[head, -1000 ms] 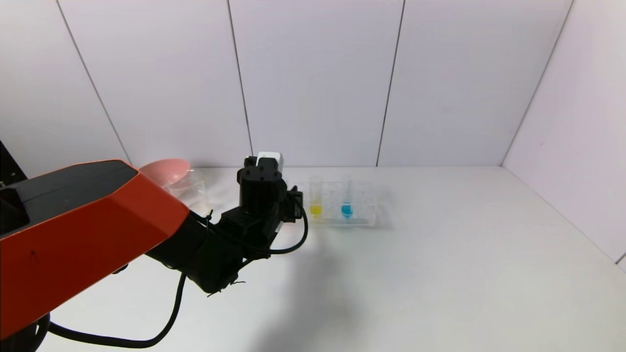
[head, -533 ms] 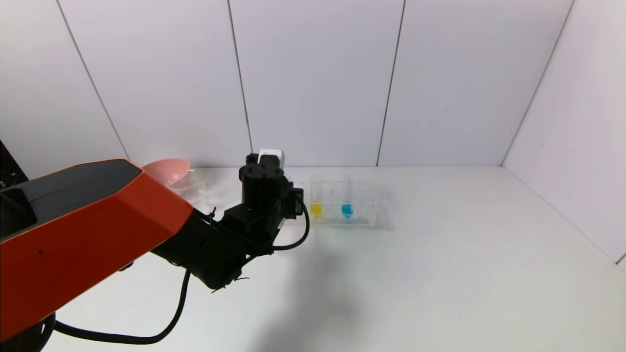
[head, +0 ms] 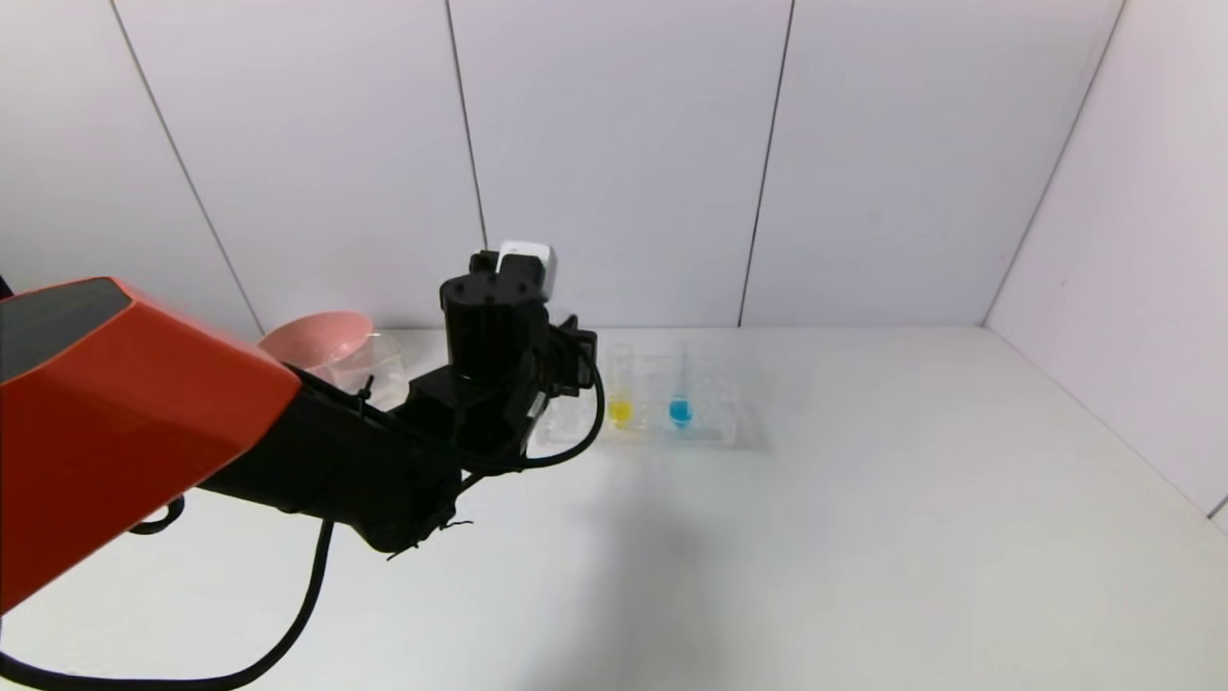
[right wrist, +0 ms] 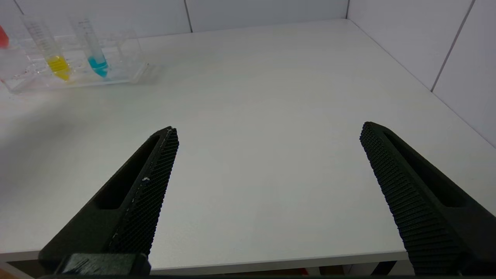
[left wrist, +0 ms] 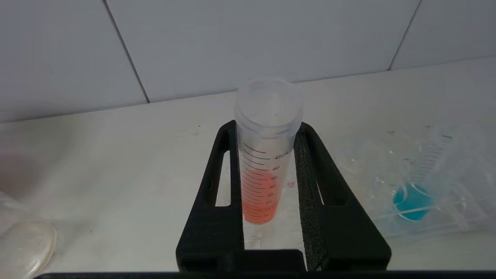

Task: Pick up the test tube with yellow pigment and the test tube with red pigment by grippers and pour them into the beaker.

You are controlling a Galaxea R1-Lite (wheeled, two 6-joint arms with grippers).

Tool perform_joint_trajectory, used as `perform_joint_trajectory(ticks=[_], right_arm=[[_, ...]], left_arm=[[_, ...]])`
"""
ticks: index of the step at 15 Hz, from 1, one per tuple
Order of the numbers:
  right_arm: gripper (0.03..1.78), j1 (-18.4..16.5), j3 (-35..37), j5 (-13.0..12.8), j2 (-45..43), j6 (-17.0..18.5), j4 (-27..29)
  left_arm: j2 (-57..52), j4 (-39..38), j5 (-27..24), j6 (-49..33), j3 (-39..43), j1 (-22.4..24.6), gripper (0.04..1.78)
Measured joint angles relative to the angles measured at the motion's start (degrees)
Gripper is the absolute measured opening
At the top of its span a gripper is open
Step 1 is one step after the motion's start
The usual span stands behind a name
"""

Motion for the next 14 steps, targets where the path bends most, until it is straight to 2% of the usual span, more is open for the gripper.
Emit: perform_joint_trajectory(ticks=[5, 7, 10, 14], right_arm=[[1.71, 0.0, 0.0, 0.0, 0.01, 0.02, 0.0], [1.71, 0.0, 0.0, 0.02, 0.0, 0.02, 0.02], [1.71, 0.0, 0.0, 0.0, 0.0, 0.0, 0.02], [1.71, 0.0, 0.0, 0.0, 0.01, 0.02, 0.02]], left_arm=[[-6.07, 2.26, -1.13, 0.24, 1.93, -0.63, 0.42], [-9.35, 5.85, -4.94, 0.27, 3.36, 1.24, 0.42], [-16.08, 15.77, -16.7, 0.59, 5.24, 10.25, 0.42], [-23.13, 28.06, -37.1, 6.74, 7.28, 26.67, 0.42]])
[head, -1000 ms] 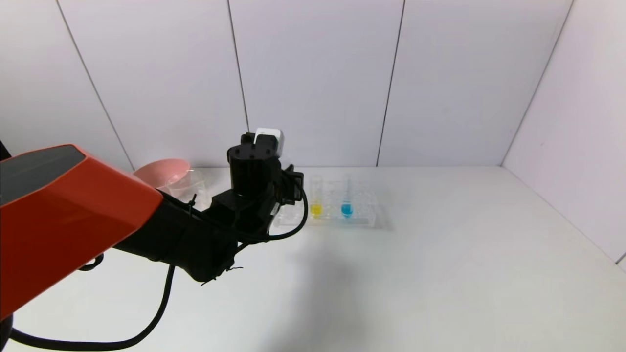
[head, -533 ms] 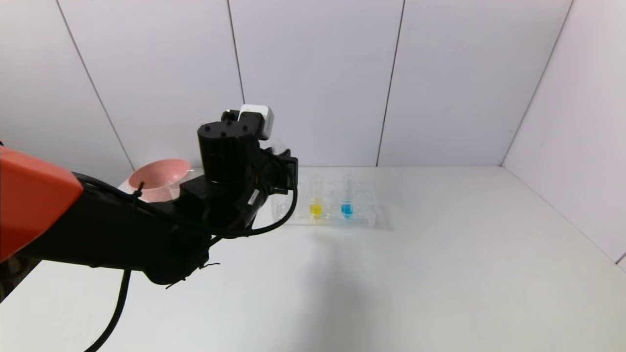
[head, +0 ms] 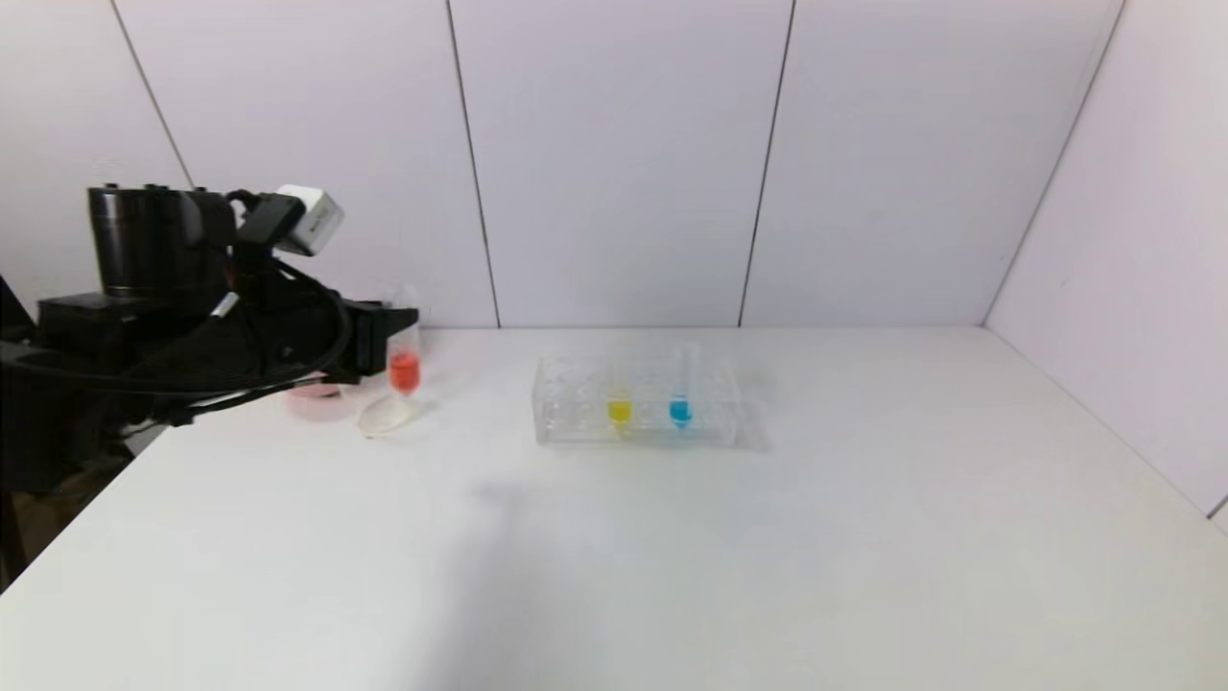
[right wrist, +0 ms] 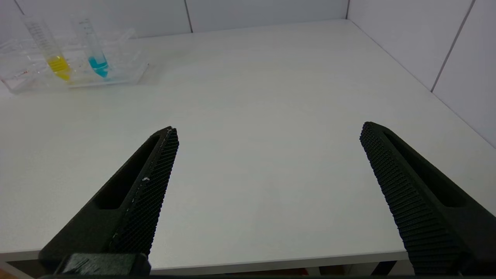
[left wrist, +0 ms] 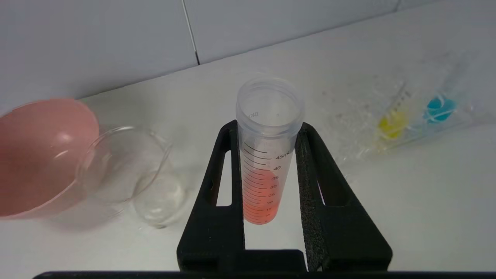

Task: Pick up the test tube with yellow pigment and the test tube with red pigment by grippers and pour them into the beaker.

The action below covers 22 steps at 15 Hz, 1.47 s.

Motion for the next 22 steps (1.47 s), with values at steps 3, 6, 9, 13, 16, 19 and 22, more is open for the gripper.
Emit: perform_joint_trajectory(ticks=[3, 6, 9, 13, 16, 19, 22], right_arm=[[1.71, 0.0, 0.0, 0.0, 0.0, -0.02, -0.02], [1.71, 0.0, 0.0, 0.0, 0.0, 0.0, -0.02], [1.71, 0.0, 0.0, 0.0, -0.01, -0.02, 0.0], [1.71, 0.0, 0.0, 0.0, 0.0, 0.0, -0.02], [1.71, 0.0, 0.0, 0.0, -0.01, 0.0, -0.02], [1.71, 0.0, 0.0, 0.0, 0.0, 0.0, 0.0], [1.71, 0.0, 0.0, 0.02, 0.0, 0.0, -0.02]], left_arm=[[-2.11, 5.79, -11.8, 8.41, 1.13, 11.24, 0.42], [-1.69, 12.98, -17.83, 16.54, -0.77, 19.32, 0.42], [0.77, 20.07, -17.77, 20.81, -6.81, 21.55, 0.42], [6.22, 30.89, -15.52, 25.31, -19.15, 21.86, 0.42], [11.33, 38.57, -14.17, 28.45, -29.07, 21.85, 0.42], [16.42, 48.75, -13.99, 31.78, -40.0, 21.88, 0.42], [20.99, 59.67, -14.01, 35.45, -51.24, 21.8, 0.42]])
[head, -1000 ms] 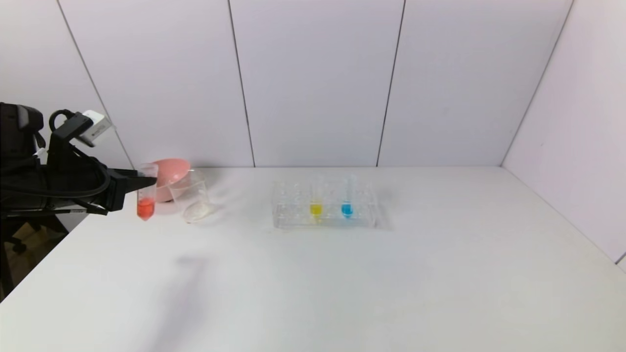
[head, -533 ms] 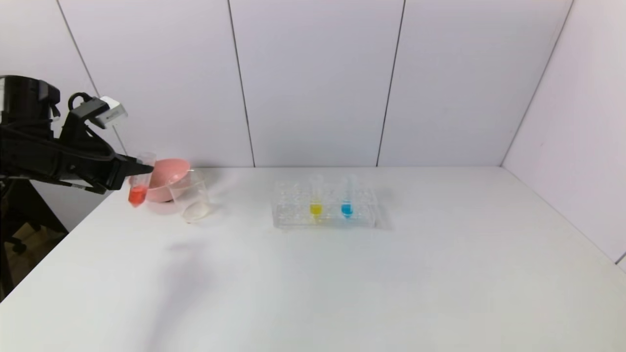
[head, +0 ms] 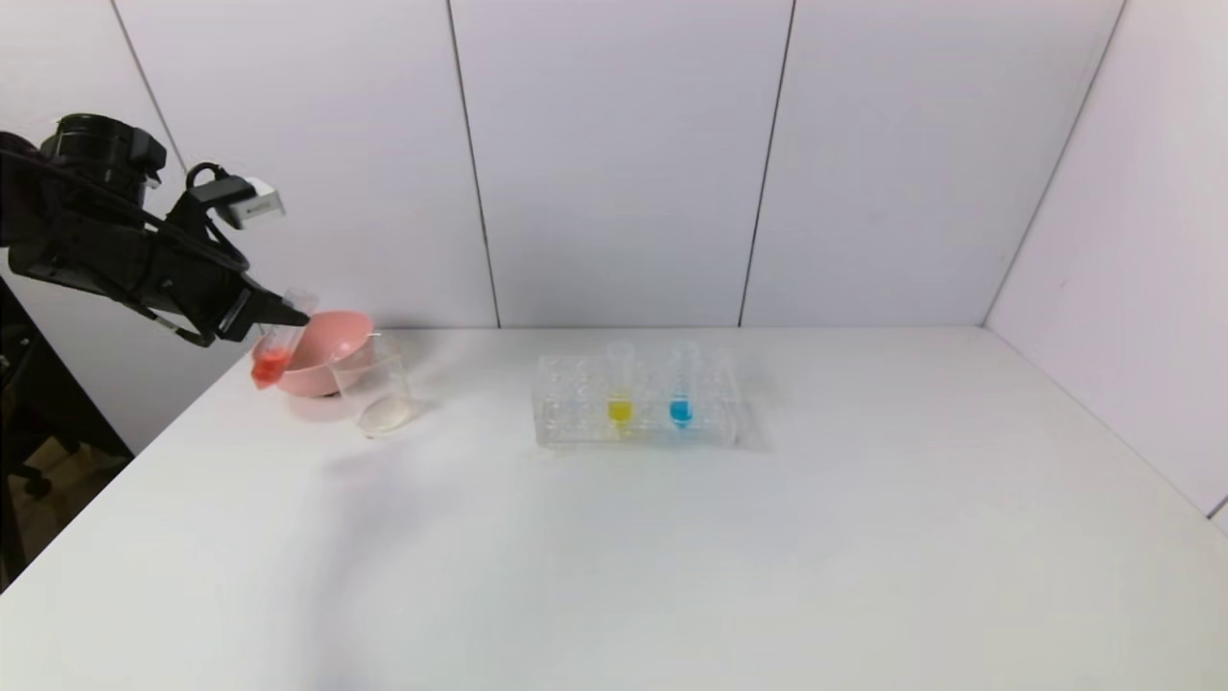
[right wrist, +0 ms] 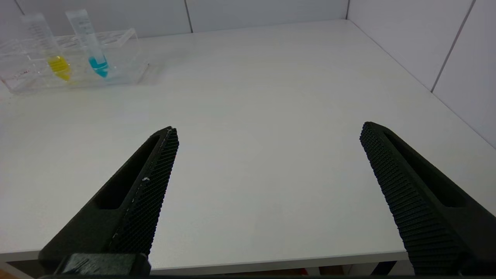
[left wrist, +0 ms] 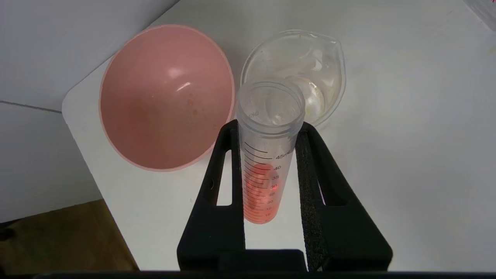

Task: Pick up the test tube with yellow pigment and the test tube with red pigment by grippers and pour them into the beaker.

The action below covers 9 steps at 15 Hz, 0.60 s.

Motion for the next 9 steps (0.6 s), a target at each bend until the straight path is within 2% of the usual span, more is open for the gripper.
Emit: perform_joint_trajectory(ticks=[3, 6, 9], right_arm=[[1.71, 0.0, 0.0, 0.0, -0.01, 0.0, 0.0], [1.71, 0.0, 0.0, -0.02, 0.0, 0.0, 0.0], [1.71, 0.0, 0.0, -0.02, 0.0, 0.0, 0.0]], left_arm=[[3.75, 10.72, 0.59, 5.38, -8.69, -0.17, 0.42], [5.61, 12.04, 3.89, 8.96, -10.26, -1.49, 0.42], [6.03, 12.15, 9.35, 11.91, -10.84, -3.69, 0.42]])
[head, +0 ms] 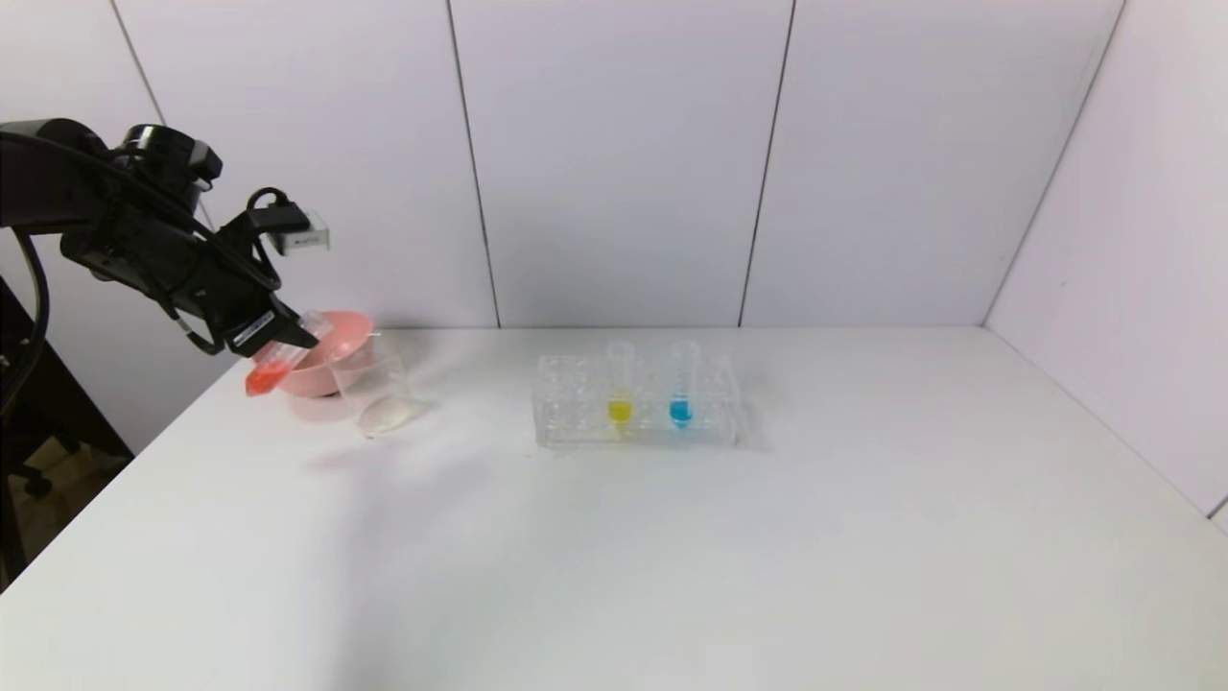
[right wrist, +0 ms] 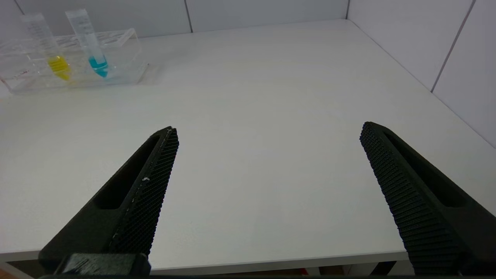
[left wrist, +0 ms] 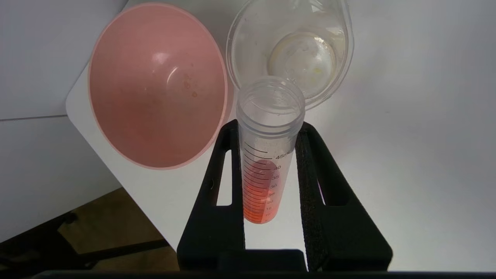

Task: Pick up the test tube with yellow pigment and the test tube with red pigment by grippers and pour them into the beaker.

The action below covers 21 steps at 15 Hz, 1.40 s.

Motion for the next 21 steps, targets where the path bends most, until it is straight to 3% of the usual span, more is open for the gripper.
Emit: perform_joint_trajectory(ticks=[4, 8, 21], right_arm=[[1.71, 0.0, 0.0, 0.0, -0.01, 0.0, 0.02], [1.71, 0.0, 0.0, 0.02, 0.0, 0.0, 0.0], [1.71, 0.0, 0.0, 0.0, 0.0, 0.0, 0.0]], left_arm=[[0.2, -0.44, 10.8, 4.07, -0.61, -3.0, 0.42], [0.72, -0.8, 18.35, 5.23, -0.96, -6.31, 0.42], [2.6, -1.17, 34.83, 6.72, -1.07, -11.95, 0.42]])
